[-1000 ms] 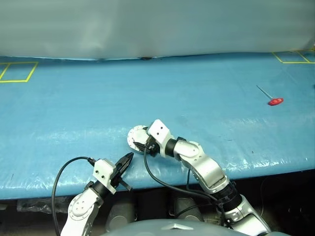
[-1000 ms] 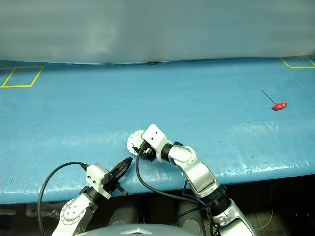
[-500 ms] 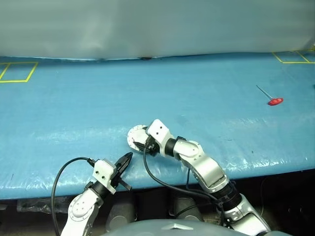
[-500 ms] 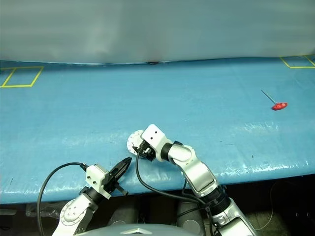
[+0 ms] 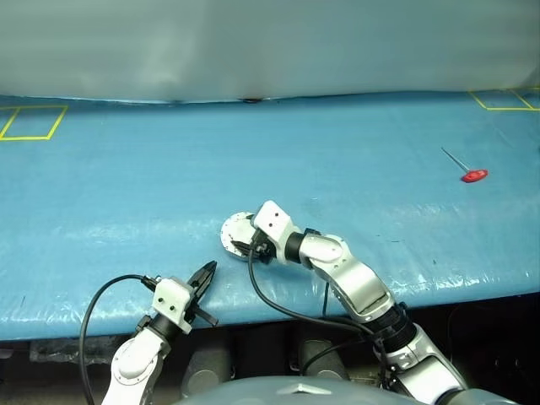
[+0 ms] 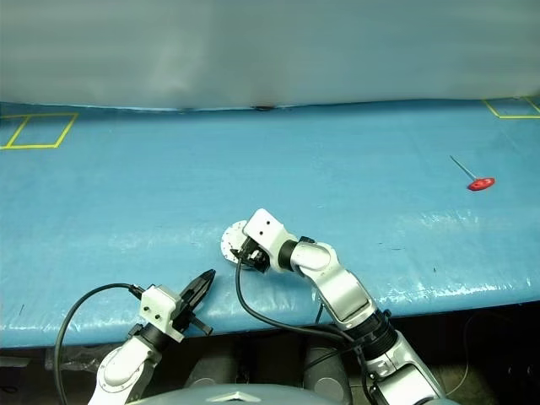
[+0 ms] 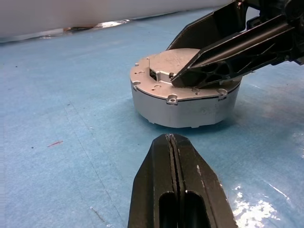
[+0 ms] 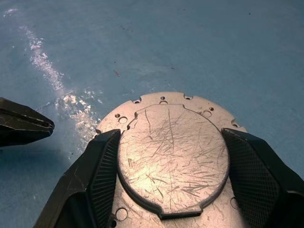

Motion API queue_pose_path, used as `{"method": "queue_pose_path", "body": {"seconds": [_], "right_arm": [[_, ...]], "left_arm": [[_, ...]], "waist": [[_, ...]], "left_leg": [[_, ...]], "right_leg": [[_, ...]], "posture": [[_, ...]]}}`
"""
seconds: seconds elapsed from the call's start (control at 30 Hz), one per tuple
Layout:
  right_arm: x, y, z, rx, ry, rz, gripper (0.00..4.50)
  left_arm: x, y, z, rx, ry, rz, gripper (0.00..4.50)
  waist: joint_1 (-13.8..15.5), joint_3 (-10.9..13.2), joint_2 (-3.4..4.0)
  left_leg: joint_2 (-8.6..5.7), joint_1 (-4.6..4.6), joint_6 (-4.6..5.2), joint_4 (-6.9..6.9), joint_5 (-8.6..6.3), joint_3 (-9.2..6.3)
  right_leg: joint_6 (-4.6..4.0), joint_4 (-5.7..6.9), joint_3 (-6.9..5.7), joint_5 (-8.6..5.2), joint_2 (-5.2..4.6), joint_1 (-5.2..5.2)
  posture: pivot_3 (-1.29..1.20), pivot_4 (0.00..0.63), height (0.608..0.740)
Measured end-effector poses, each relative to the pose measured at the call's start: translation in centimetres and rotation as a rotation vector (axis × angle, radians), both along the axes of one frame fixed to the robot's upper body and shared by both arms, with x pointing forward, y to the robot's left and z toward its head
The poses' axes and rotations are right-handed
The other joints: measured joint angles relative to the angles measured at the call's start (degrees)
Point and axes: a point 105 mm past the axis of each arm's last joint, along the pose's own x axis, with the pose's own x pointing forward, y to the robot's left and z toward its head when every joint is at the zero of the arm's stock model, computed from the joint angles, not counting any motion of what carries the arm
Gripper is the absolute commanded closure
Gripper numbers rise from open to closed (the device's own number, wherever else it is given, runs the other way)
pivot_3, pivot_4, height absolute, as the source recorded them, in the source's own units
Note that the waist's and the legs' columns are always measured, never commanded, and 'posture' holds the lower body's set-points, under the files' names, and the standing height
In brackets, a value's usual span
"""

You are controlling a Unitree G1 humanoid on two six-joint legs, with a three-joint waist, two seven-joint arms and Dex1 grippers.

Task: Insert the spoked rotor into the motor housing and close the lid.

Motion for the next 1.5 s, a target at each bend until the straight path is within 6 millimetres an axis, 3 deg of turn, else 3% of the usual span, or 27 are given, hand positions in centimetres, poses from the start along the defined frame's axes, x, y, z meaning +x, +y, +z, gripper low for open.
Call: {"method": "queue_pose_path", "body": {"seconds": [0.2, 0.4, 0.67, 0.97, 1.33, 1.5], "right_arm": [[-0.1, -0.3, 0.0, -0.015, -0.031, 0.036, 1.45], [-0.1, -0.5, -0.2, 0.06, 0.077, -0.012, 1.45], [-0.1, -0.6, -0.2, 0.041, 0.077, -0.019, 1.45], [-0.3, -0.4, -0.2, 0.032, 0.037, 0.009, 1.45], [-0.4, -0.3, -0.5, -0.001, -0.016, 0.043, 1.45], [-0.3, -0.2, -0.6, 0.041, 0.072, 0.005, 1.45]], "left_arm": [[-0.1, 0.0, -0.1, -0.001, 0.005, 0.003, 4.5], [0.0, 0.0, 0.0, -0.01, 0.004, 0.001, 4.5], [0.3, 0.1, -0.1, -0.03, 0.021, 0.005, 4.5], [3.1, 2.3, 2.2, -0.038, 0.031, 0.099, 4.5], [5.1, 2.4, 3.5, -0.083, 0.183, 0.041, 4.5], [5.5, 2.2, 3.8, -0.068, 0.192, 0.005, 4.5]], "waist": [[0.01, 0.0, 0.0], [-0.04, -0.01, -0.02], [-0.01, -0.01, -0.02], [-0.07, -0.03, -0.05], [-0.07, -0.07, -0.11], [-0.08, -0.14, -0.2]], "left_leg": [[-0.01, 0.0, 0.0, 0.0, 0.0, 0.0], [0.0, -0.01, 0.0, -0.02, 0.0, -0.01], [-0.01, 0.0, 0.01, -0.02, -0.01, -0.03], [-0.02, -0.01, 0.01, -0.01, -0.01, -0.07], [-0.01, 0.07, -0.02, -0.01, 0.01, -0.07], [0.01, 0.07, -0.07, -0.02, 0.04, -0.07]], "right_leg": [[0.01, -0.01, -0.01, 0.0, -0.01, 0.01], [-0.02, -0.01, -0.01, 0.01, 0.0, 0.04], [0.0, -0.04, -0.03, 0.0, -0.02, 0.0], [0.01, -0.02, -0.04, 0.02, 0.03, 0.14], [0.01, 0.03, 0.01, 0.02, 0.1, 0.2], [-0.24, 0.05, 0.04, 0.16, 0.13, 0.23]], "posture": [[0.0, 0.15, 0.74], [0.0, 0.15, 0.74], [0.0, 0.15, 0.74], [0.0, 0.15, 0.74], [0.0, 0.15, 0.74], [0.0, 0.15, 0.74]]}}
